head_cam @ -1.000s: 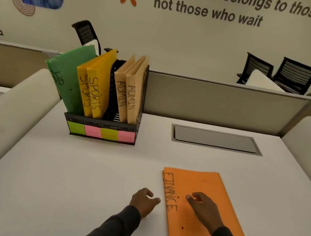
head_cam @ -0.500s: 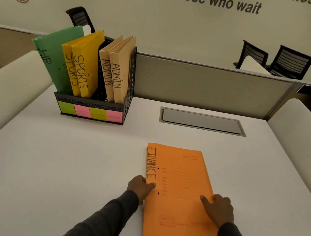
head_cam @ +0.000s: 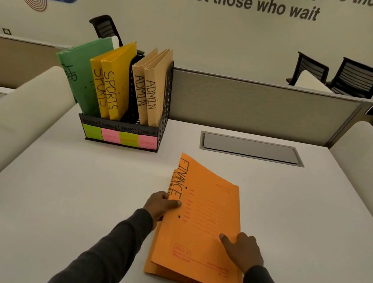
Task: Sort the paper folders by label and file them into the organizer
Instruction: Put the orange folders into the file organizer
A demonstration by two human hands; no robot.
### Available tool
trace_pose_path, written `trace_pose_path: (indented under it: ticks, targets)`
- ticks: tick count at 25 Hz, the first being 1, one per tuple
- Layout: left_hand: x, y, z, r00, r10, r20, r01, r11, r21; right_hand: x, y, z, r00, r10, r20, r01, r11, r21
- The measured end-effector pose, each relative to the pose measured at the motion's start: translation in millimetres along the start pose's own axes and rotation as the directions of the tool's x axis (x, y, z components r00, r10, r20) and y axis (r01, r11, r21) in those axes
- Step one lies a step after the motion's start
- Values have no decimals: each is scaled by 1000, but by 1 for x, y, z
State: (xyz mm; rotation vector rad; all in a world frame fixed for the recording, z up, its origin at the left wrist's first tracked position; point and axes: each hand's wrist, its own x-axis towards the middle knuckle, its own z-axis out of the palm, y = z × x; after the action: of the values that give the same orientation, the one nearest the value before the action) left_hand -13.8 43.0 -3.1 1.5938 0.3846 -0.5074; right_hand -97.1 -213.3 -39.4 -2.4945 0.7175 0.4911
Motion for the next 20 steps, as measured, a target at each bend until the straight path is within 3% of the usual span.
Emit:
trace_pose_path:
  ticks: [3,7,10,13,16,20]
  targets:
    - [-6,25,-16,998,45,34,-42,994,-99,-4,-32,-5,998,-58,-7,59,983,174]
    - [-18,68,-70,992,123,-8,-123,985,-122,-15,-110,-8,987,-137,88,97,930,354]
    - [-35,98,-127,981,189,-47,-193,977,-87,-26,-183,0,959,-177,223,59,890,452]
    - [-52,123,-182,954,281,-107,-289,955,-70,-36,-256,13,881,-237,410,-17,850,527]
    - [-63,148,-221,898,414,-146,-427,902,-70,-43,-331,17,818,-342,462,23,823,568]
    - [-67,182,-245,755,645,-114,-651,759,-16,-44,-426,-16,789,-509,344,168,717,677]
